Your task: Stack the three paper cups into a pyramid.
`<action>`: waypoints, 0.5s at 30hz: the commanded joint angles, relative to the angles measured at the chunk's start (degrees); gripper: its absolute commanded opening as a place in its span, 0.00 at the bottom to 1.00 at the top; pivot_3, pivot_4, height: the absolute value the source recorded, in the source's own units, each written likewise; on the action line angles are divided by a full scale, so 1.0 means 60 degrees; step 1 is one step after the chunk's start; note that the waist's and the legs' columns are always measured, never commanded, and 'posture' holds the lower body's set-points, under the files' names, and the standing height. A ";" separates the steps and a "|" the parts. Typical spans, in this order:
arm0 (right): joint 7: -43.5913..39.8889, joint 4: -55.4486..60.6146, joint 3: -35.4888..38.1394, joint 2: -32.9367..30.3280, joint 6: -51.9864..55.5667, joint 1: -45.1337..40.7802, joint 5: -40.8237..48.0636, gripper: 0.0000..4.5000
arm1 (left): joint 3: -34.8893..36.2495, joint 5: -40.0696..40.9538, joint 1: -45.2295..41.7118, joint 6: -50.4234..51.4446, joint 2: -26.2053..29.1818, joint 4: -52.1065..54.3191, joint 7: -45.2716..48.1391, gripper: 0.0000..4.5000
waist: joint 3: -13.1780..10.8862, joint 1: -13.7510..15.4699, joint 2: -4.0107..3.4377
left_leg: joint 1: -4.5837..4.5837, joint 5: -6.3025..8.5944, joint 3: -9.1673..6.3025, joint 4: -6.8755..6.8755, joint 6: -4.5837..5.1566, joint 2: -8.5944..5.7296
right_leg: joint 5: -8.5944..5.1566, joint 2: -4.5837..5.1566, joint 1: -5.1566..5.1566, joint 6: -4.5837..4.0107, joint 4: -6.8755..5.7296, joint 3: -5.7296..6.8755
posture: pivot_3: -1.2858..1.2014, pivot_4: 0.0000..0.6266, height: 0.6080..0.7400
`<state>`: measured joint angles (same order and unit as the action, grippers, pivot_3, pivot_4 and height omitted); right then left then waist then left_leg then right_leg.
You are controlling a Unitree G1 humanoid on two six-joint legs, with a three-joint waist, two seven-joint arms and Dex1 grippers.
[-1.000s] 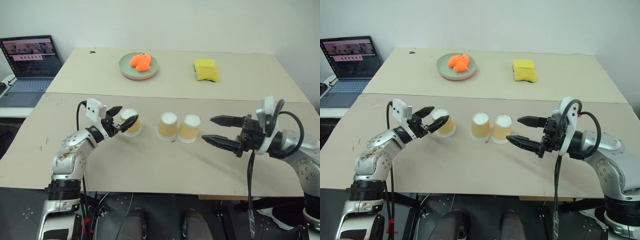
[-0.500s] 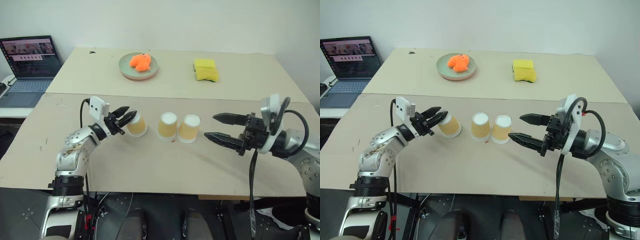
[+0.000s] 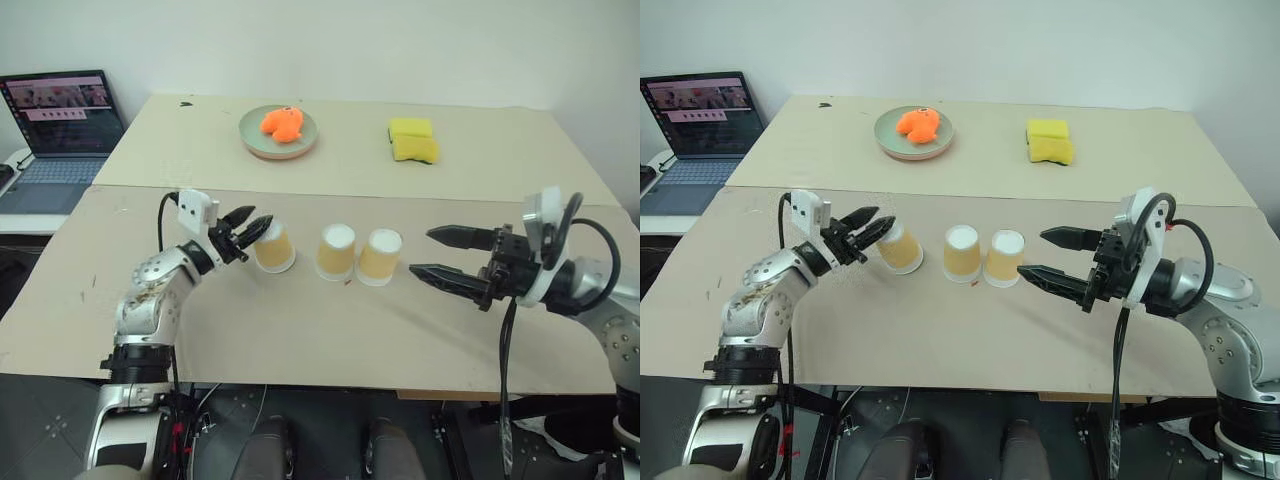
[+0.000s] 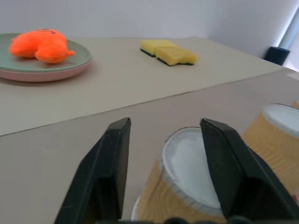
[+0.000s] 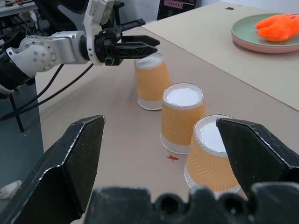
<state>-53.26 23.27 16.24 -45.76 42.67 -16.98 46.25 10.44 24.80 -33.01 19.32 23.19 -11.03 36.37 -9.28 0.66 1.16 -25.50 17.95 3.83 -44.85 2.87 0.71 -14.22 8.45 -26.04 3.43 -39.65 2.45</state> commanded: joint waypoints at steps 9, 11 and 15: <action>-0.0066 0.0289 0.0216 -0.0222 -0.0203 -0.0081 0.0119 1.00 | 0.1244 0.2243 -0.0870 0.1183 -0.0311 0.1640 -0.0498 0.99 | -0.0005 -0.0002 0.0009 | -0.0004 -0.0022 0.0000 0.0000 -0.0039 0.0003 | 0.0001 0.0000 -0.0002 0.0001 0.0001 0.0000 | 0.52 0.24 0.49; -0.0068 0.0343 0.0273 -0.0222 -0.0194 -0.0044 0.0180 1.00 | 0.1066 0.2930 -0.0630 0.1956 -0.0084 0.2343 -0.0059 0.99 | -0.0005 -0.0003 0.0009 | -0.0004 -0.0023 0.0000 0.0000 -0.0041 0.0002 | 0.0001 0.0001 -0.0001 0.0001 0.0002 -0.0001 | 0.52 0.24 0.49; -0.0023 0.0388 0.0279 -0.0181 -0.0216 0.0018 0.0196 1.00 | -0.0004 0.2623 0.0310 0.2369 0.0705 0.3222 0.1046 0.99 | -0.0004 -0.0020 0.0008 | 0.0002 -0.0026 0.0002 0.0001 -0.0045 0.0003 | 0.0000 0.0000 0.0000 0.0001 -0.0001 -0.0003 | 0.52 0.24 0.49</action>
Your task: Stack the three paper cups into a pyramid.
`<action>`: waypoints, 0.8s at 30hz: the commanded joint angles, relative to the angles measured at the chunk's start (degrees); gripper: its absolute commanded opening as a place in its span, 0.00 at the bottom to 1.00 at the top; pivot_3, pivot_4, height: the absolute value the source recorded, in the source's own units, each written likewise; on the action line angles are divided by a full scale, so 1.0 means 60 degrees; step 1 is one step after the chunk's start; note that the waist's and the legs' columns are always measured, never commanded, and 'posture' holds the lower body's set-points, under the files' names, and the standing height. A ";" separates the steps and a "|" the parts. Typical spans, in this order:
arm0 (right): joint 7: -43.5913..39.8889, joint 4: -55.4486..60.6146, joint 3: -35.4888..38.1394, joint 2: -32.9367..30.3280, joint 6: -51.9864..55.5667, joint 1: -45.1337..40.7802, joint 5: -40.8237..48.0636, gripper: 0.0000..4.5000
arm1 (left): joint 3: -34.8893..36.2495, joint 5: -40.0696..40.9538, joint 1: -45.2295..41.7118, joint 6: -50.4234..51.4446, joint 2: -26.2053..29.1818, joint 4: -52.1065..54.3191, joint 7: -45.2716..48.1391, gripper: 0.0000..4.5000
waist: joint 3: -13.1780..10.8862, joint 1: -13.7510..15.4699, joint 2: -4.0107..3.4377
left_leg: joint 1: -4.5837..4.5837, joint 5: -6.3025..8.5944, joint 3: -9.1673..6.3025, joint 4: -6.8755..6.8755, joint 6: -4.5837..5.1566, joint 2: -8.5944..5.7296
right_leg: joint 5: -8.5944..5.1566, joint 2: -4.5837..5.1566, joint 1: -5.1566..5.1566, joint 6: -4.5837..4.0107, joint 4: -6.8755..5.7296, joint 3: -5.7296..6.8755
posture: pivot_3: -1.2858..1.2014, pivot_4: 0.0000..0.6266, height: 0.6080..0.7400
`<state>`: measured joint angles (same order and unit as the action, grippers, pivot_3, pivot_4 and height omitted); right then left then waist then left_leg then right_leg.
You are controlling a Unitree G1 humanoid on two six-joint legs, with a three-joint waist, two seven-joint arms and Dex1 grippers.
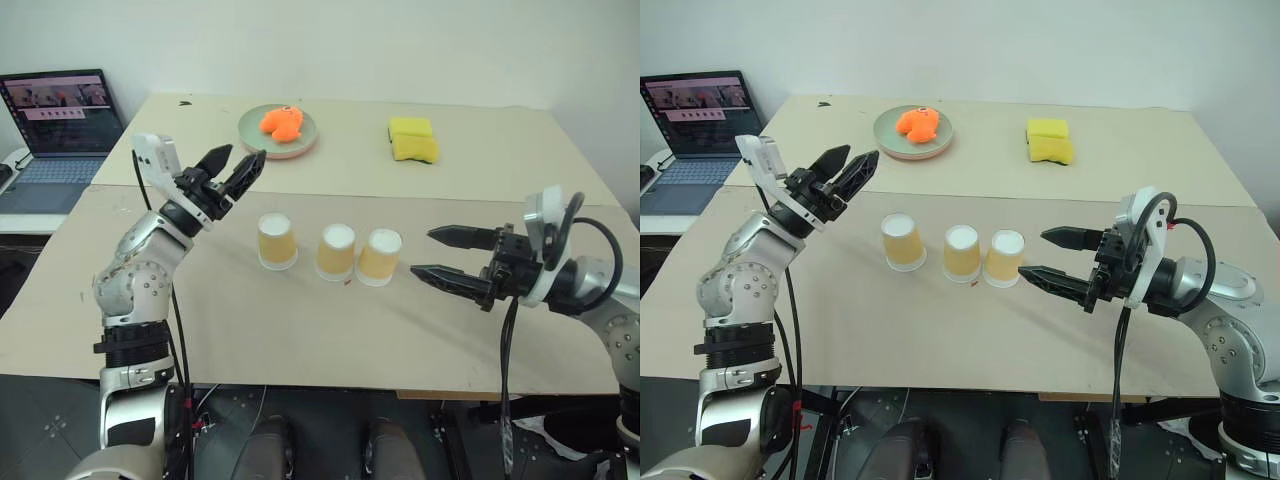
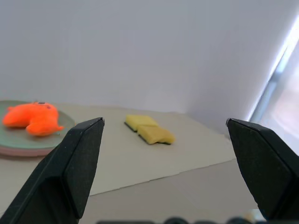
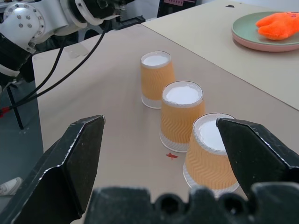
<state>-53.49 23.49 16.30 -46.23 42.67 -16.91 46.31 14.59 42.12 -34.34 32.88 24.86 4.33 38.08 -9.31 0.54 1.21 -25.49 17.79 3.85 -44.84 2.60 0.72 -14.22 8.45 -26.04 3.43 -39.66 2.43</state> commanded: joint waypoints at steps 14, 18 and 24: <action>0.0256 0.0436 0.0259 0.0009 -0.0239 0.0131 0.0182 1.00 | -0.1278 -0.2680 0.0311 -0.2181 0.0379 -0.1415 0.0550 0.99 | -0.0002 0.0026 0.0003 | -0.0007 0.0014 0.0001 -0.0001 0.0025 -0.0004 | 0.0001 -0.0001 0.0001 -0.0001 0.0016 0.0004 | 0.52 0.24 0.49; 0.0316 0.0534 0.0336 -0.0005 -0.0224 0.0223 0.0215 1.00 | -0.1317 -0.2764 0.0248 -0.2363 0.0255 -0.1655 0.0627 0.99 | -0.0002 0.0023 0.0003 | -0.0007 0.0012 0.0001 -0.0001 0.0021 -0.0002 | 0.0002 -0.0001 0.0000 0.0000 0.0014 0.0004 | 0.52 0.24 0.49; 0.0414 0.0688 0.0488 -0.0028 -0.0202 0.0386 0.0322 1.00 | -0.1457 -0.2956 0.0360 -0.2545 0.0108 -0.1753 0.0727 0.99 | -0.0002 0.0026 0.0004 | -0.0006 0.0012 -0.0001 -0.0001 0.0022 -0.0002 | 0.0002 -0.0001 0.0000 0.0000 0.0007 0.0005 | 0.52 0.24 0.49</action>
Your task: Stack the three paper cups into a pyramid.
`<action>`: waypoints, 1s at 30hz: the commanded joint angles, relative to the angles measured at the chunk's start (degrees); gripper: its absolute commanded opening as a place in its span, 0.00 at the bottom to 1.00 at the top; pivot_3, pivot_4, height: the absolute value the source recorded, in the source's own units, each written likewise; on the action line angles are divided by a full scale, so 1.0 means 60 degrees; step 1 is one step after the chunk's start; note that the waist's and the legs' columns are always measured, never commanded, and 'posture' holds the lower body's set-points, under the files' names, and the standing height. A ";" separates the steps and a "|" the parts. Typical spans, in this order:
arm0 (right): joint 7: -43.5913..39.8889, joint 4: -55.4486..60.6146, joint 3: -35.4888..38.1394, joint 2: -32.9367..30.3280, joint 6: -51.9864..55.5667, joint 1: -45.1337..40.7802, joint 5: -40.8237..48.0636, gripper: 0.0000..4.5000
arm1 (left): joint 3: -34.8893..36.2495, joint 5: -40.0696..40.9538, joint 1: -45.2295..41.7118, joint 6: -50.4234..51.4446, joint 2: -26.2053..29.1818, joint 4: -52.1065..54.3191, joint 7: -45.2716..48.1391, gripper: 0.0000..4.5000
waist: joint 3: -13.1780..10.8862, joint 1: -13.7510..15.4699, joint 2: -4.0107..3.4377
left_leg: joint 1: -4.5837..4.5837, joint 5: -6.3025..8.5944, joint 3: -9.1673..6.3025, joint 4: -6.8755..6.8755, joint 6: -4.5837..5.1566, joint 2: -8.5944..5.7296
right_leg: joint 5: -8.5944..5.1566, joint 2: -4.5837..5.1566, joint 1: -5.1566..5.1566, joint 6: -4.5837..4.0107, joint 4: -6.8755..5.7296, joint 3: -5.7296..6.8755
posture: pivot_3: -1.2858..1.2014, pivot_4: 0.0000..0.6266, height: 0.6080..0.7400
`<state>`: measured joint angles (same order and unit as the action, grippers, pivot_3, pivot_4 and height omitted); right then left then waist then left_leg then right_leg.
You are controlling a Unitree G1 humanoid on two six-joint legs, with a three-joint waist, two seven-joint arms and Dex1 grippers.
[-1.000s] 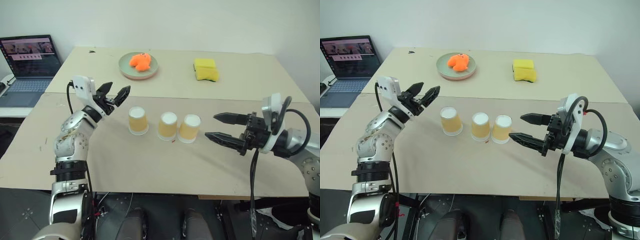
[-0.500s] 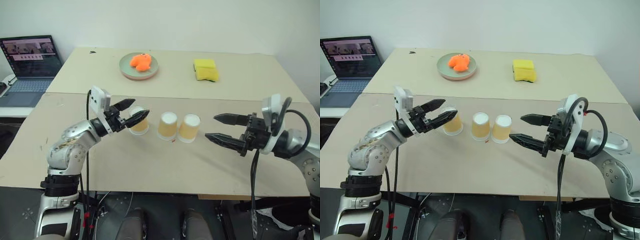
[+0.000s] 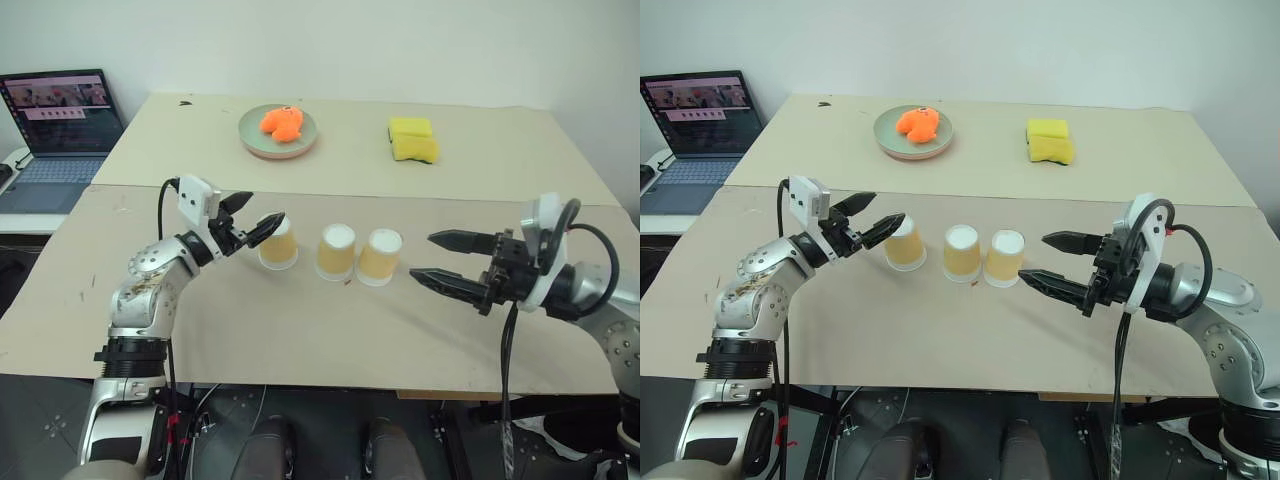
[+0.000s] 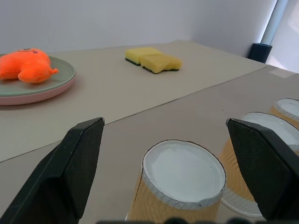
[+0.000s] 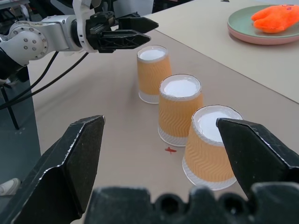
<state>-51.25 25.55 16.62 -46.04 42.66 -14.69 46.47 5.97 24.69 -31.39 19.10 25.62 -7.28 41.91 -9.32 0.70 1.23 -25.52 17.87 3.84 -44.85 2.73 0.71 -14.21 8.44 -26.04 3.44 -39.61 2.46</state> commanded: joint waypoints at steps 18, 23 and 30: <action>0.0242 0.0493 0.0582 -0.0061 -0.0247 0.0232 0.0539 1.00 | -0.0056 -0.0494 -0.0029 -0.0428 -0.0180 -0.0240 0.0026 0.99 | 0.0000 -0.0003 0.0000 | 0.0001 0.0012 -0.0001 -0.0001 0.0022 0.0000 | 0.0000 0.0000 0.0000 0.0000 -0.0002 0.0000 | 0.52 0.24 0.49; 0.0290 0.0481 0.0534 -0.0036 -0.0245 0.0203 0.0517 1.00 | -0.0276 -0.0708 -0.0002 -0.0586 -0.0211 -0.0428 0.0155 0.99 | 0.0000 -0.0002 0.0001 | 0.0002 0.0013 -0.0001 -0.0001 0.0022 0.0000 | 0.0000 0.0000 0.0001 0.0000 -0.0003 0.0000 | 0.52 0.24 0.49; 0.0352 0.0507 0.0508 -0.0021 -0.0241 0.0203 0.0519 1.00 | -0.0300 -0.0641 -0.0084 -0.0562 -0.0259 -0.0325 0.0259 0.99 | 0.0000 -0.0004 0.0000 | 0.0000 0.0013 -0.0001 -0.0001 0.0022 0.0000 | 0.0000 0.0000 -0.0001 0.0001 -0.0002 0.0000 | 0.52 0.24 0.49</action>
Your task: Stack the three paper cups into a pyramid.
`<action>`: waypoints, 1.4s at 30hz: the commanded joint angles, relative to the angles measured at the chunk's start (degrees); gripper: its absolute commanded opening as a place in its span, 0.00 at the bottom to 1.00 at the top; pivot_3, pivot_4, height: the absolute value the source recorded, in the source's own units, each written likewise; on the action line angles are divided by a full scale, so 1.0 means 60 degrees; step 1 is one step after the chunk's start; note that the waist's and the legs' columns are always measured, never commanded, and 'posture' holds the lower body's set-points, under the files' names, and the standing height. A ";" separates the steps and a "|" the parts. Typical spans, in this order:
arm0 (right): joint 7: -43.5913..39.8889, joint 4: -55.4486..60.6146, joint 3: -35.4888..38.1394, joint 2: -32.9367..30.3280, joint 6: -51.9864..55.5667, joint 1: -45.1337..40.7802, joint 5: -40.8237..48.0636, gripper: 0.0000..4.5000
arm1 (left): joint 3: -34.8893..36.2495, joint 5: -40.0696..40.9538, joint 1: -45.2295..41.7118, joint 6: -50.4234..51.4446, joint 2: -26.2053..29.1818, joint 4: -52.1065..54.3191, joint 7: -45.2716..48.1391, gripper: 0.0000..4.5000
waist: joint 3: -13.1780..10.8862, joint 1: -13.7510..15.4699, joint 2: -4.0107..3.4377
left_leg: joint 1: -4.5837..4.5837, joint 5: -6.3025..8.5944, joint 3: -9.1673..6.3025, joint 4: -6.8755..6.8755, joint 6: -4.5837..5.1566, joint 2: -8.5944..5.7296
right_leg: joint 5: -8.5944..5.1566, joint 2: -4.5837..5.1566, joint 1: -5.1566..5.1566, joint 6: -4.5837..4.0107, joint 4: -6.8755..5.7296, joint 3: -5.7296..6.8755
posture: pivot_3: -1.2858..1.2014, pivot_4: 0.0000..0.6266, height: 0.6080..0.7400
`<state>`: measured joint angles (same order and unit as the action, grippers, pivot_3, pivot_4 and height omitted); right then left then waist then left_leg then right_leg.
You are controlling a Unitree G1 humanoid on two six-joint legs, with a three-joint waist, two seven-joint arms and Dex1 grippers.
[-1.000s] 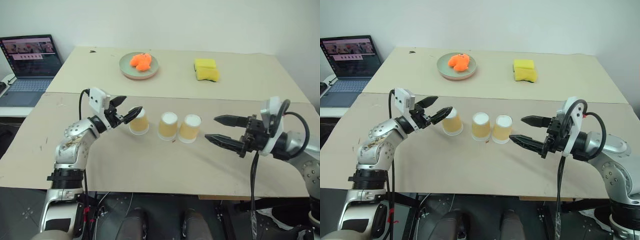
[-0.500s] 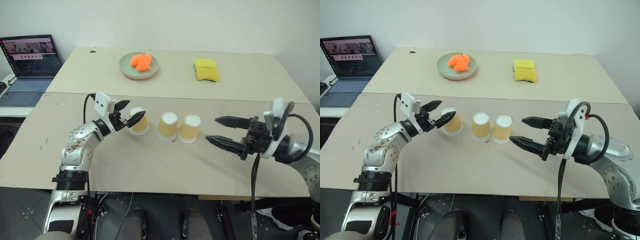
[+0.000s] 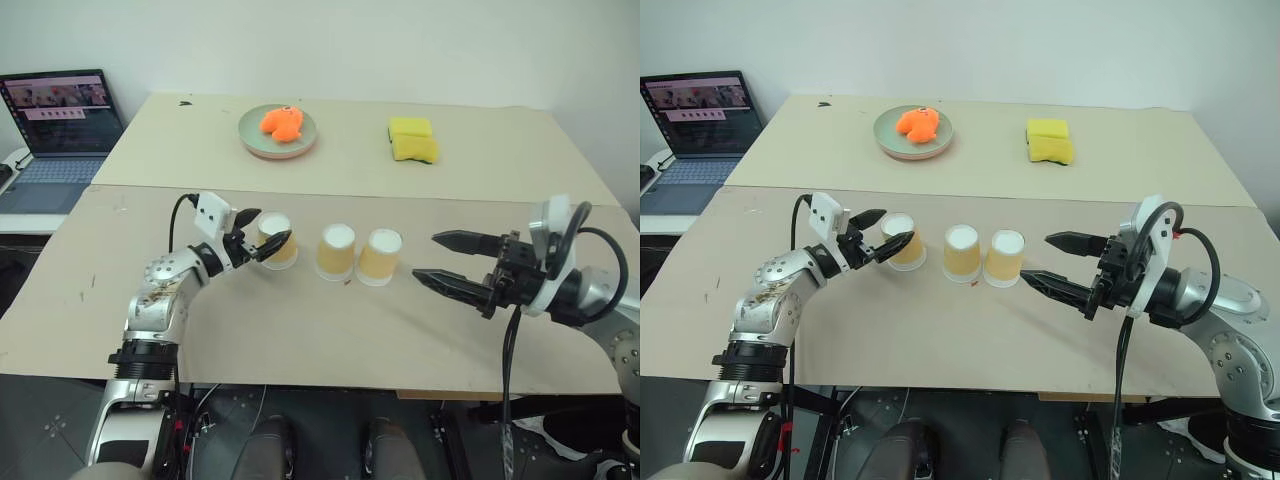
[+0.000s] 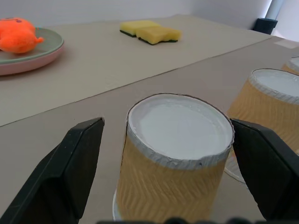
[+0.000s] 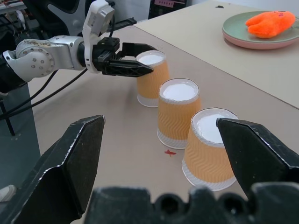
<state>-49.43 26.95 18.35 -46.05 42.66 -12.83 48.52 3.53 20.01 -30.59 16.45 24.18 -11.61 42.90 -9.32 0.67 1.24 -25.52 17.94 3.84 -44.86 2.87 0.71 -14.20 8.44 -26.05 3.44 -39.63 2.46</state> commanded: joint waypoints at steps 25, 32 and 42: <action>0.0009 0.0165 0.0193 -0.0068 -0.0298 -0.0227 0.0098 1.00 | 0.0075 -0.0174 -0.0836 -0.0482 0.0158 0.0052 0.0154 0.55 | 0.0000 0.0005 0.0000 | 0.0001 0.0000 0.0000 0.0000 0.0001 0.0000 | 0.0000 0.0000 0.0000 0.0000 -0.0005 0.0000 | 0.52 0.24 0.49; -0.0091 0.0103 0.0109 -0.0112 -0.0275 -0.0356 0.0094 1.00 | -0.0149 0.0719 -0.3487 0.0327 -0.0042 -0.0648 0.1720 0.55 | -0.0004 0.0028 0.0008 | -0.0012 0.0000 -0.0002 -0.0008 0.0000 -0.0008 | 0.0001 0.0001 0.0001 0.0003 0.0003 0.0009 | 0.52 0.24 0.49; 0.0083 0.0689 0.0464 -0.0130 -0.0199 0.0472 0.0296 1.00 | -0.1795 0.0485 -0.4595 0.0593 0.0797 -0.2016 0.5969 0.55 | -0.0005 -0.0071 0.0009 | -0.0006 0.0002 0.0006 -0.0007 0.0006 -0.0003 | -0.0002 -0.0006 -0.0008 0.0006 -0.0013 0.0003 | 0.52 0.24 0.49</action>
<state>-49.56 28.58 18.88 -46.69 42.31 -9.98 48.60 -6.73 24.44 -55.10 21.77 28.32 -21.84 76.41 -9.35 0.24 1.29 -25.56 17.97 3.86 -44.90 2.92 0.69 -14.21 8.40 -26.10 3.47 -39.71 2.49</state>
